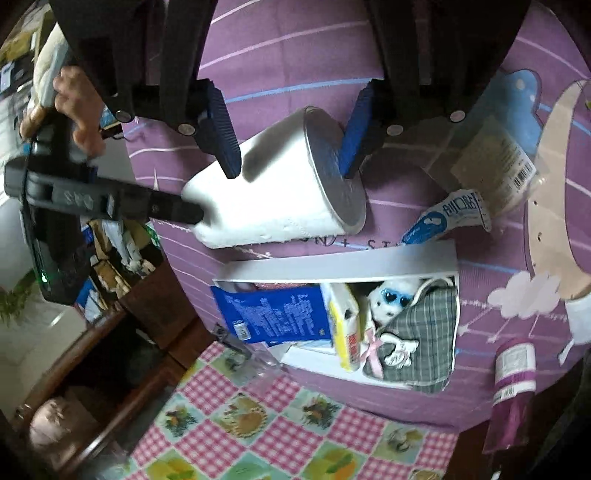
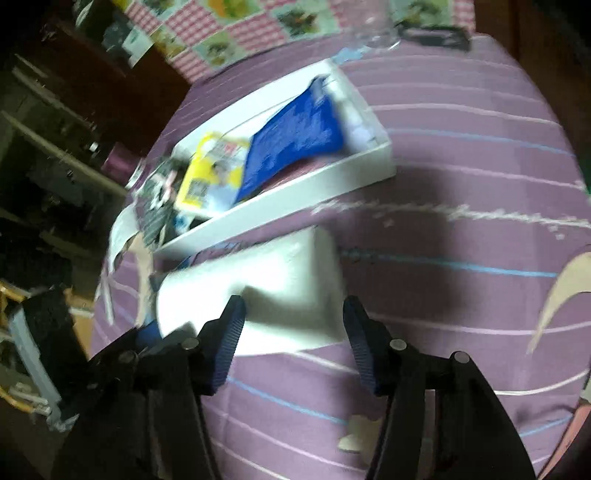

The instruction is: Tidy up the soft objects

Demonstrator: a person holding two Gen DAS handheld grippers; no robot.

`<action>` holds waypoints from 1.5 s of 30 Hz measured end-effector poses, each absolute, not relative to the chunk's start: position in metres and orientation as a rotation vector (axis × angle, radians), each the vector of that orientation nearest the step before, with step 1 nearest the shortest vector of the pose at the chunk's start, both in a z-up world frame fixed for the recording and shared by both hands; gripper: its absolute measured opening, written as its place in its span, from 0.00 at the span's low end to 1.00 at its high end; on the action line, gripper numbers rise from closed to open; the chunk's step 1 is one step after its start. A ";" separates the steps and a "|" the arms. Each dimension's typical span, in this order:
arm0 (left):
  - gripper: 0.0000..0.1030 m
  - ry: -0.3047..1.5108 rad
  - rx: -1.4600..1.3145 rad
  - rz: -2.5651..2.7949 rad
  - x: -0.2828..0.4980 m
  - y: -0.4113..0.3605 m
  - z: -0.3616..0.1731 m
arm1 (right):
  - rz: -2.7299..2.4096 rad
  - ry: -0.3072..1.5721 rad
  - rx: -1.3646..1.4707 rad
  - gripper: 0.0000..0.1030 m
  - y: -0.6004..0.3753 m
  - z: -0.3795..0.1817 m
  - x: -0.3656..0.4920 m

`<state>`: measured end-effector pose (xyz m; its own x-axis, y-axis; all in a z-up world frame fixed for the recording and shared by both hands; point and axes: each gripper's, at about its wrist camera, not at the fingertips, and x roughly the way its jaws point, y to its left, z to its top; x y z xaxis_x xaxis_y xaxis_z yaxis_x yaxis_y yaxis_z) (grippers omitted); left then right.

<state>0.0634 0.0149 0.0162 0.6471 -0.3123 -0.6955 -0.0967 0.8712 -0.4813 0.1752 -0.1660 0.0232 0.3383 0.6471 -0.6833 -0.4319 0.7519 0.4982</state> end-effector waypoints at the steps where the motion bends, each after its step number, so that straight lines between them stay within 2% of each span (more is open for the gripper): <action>1: 0.53 0.856 -0.506 -0.123 0.061 0.018 0.020 | 0.685 0.979 0.239 0.55 -0.169 0.027 0.174; 9: 0.54 0.810 -0.340 0.158 0.031 0.075 0.049 | 0.696 0.867 0.177 0.55 -0.155 0.059 0.145; 14: 0.55 0.849 -0.346 0.187 0.030 0.100 0.027 | 0.777 0.810 0.165 0.55 -0.135 0.066 0.124; 20: 0.55 0.930 -0.236 0.150 0.043 0.080 0.000 | 0.812 0.776 0.113 0.55 -0.114 0.072 0.110; 23: 0.61 0.929 -0.125 0.207 0.049 0.070 -0.010 | 0.819 0.783 0.089 0.55 -0.103 0.073 0.106; 25: 0.60 0.931 -0.127 0.201 0.050 0.073 -0.012 | 0.829 0.790 0.069 0.55 -0.093 0.073 0.103; 26: 0.52 0.925 -0.146 0.208 0.048 0.077 -0.011 | 0.837 0.792 0.061 0.55 -0.087 0.074 0.101; 28: 0.45 0.912 -0.189 0.209 0.044 0.085 -0.009 | 0.852 0.803 0.041 0.55 -0.076 0.074 0.098; 30: 0.28 0.900 -0.231 0.225 0.039 0.094 -0.007 | 0.868 0.817 0.031 0.55 -0.065 0.075 0.097; 33: 0.12 0.892 -0.307 0.236 0.034 0.110 -0.008 | 0.898 0.837 0.011 0.55 -0.043 0.078 0.094; 39: 0.01 0.881 -0.317 0.259 0.027 0.112 -0.008 | 0.949 0.836 -0.065 0.52 0.001 0.089 0.080; 45: 0.00 0.860 -0.378 0.288 0.014 0.128 -0.006 | 0.918 0.925 -0.109 0.35 0.046 0.071 0.090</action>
